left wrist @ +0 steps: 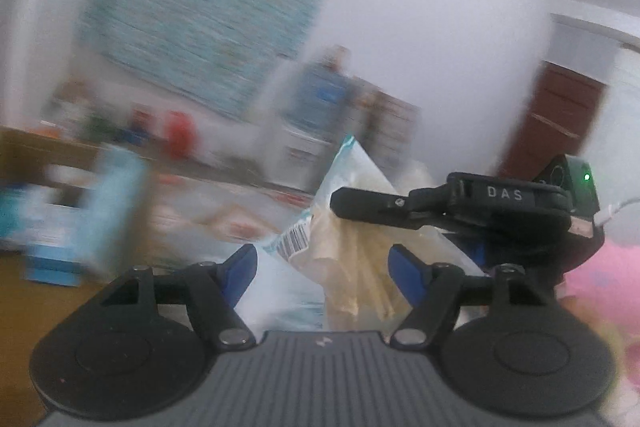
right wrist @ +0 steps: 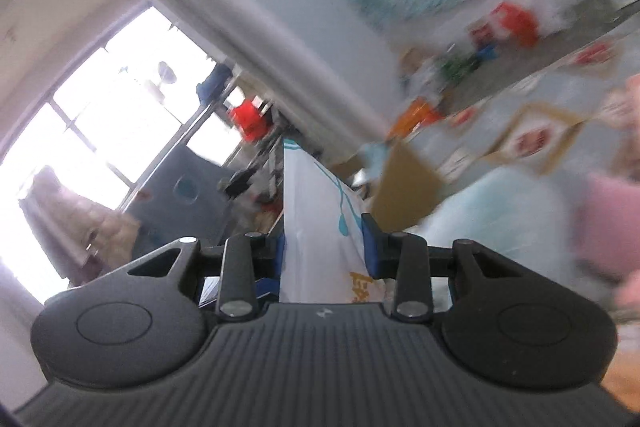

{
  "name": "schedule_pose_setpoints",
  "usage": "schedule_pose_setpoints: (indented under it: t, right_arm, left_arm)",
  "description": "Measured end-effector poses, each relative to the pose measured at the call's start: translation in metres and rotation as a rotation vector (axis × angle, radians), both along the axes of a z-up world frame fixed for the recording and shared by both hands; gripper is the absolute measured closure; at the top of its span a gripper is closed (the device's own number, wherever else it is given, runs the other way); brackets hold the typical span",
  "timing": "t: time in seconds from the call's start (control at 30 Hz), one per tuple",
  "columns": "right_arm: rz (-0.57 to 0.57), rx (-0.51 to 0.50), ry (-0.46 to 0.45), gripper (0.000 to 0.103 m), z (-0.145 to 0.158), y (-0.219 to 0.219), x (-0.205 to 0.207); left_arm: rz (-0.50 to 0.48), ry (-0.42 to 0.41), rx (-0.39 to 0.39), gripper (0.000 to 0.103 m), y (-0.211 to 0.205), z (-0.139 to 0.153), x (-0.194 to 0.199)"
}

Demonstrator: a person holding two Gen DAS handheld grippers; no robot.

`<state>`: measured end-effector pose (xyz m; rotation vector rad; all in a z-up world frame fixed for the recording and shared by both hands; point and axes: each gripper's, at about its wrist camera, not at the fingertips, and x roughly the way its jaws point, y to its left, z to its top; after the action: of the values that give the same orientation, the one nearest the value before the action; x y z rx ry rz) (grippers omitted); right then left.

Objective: Organize soft objects
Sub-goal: 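Carry the white pack with the right tool and release it into the box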

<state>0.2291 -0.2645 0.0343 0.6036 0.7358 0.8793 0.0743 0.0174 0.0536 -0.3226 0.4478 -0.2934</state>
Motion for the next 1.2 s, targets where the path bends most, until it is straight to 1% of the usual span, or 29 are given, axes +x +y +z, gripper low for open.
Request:
schedule_pose_setpoints:
  t: [0.07,0.17,0.23,0.33,0.37,0.43,0.53,0.57,0.63,0.67,0.7,0.73,0.77,0.87,0.93,1.07,1.17,1.2]
  right_arm:
    - [0.066,0.006,0.04,0.069,-0.005,0.047,0.012]
    - [0.135,0.009,0.116,0.07,-0.017,0.116,0.03]
    - [0.154,0.019,0.206,0.07,-0.032,0.163,0.046]
    - [0.144,0.017,0.369,0.069,-0.063,0.233,0.07]
    - [0.138,0.014,0.426,0.069,-0.075,0.258,0.079]
    - [0.105,-0.003,0.494,0.069,-0.093,0.294,0.091]
    - [0.046,-0.01,0.529,0.065,-0.116,0.345,0.094]
    - [0.019,0.0,0.555,0.057,-0.127,0.357,0.095]
    - [0.015,-0.017,0.645,0.042,-0.155,0.368,0.103]
    - [0.01,-0.042,0.694,0.042,-0.167,0.373,0.102]
    - [-0.007,-0.066,0.717,0.042,-0.174,0.374,0.098]
    - [-0.014,-0.087,0.711,0.042,-0.175,0.374,0.094]
    - [-0.016,-0.122,0.679,0.042,-0.172,0.374,0.092]
    - [-0.021,-0.215,0.559,0.044,-0.151,0.37,0.083]
    - [-0.015,-0.245,0.52,0.046,-0.137,0.365,0.08]
    - [-0.01,-0.278,0.527,0.048,-0.13,0.368,0.076]
    - [0.016,-0.314,0.562,0.047,-0.133,0.375,0.068]
    - [0.026,-0.312,0.579,0.046,-0.136,0.378,0.065]
  left_arm:
    - [0.098,-0.007,0.035,0.03,0.028,0.003,-0.012]
    - [0.247,-0.008,0.059,0.03,0.073,0.003,-0.031]
    - [0.342,0.007,0.059,0.03,0.099,-0.001,-0.041]
    - [0.469,0.041,0.032,0.029,0.14,-0.011,-0.058]
    - [0.497,0.051,0.018,0.029,0.152,-0.013,-0.062]
    - [0.545,0.069,-0.008,0.029,0.173,-0.019,-0.072]
    - [0.606,0.089,-0.018,0.029,0.193,-0.027,-0.083]
    - [0.616,0.093,-0.025,0.029,0.197,-0.028,-0.086]
    - [0.626,0.108,-0.043,0.029,0.204,-0.031,-0.089]
    - [0.625,0.11,-0.05,0.029,0.207,-0.032,-0.09]
    - [0.622,0.11,-0.057,0.029,0.209,-0.032,-0.09]
    - [0.62,0.106,-0.06,0.029,0.21,-0.032,-0.09]
    - [0.617,0.102,-0.06,0.029,0.211,-0.031,-0.091]
    - [0.603,0.093,-0.058,0.028,0.21,-0.036,-0.095]
    - [0.595,0.089,-0.064,0.028,0.208,-0.04,-0.095]
    - [0.59,0.089,-0.069,0.028,0.205,-0.046,-0.096]
    - [0.599,0.086,-0.063,0.027,0.207,-0.046,-0.099]
    - [0.606,0.084,-0.057,0.026,0.207,-0.046,-0.101]
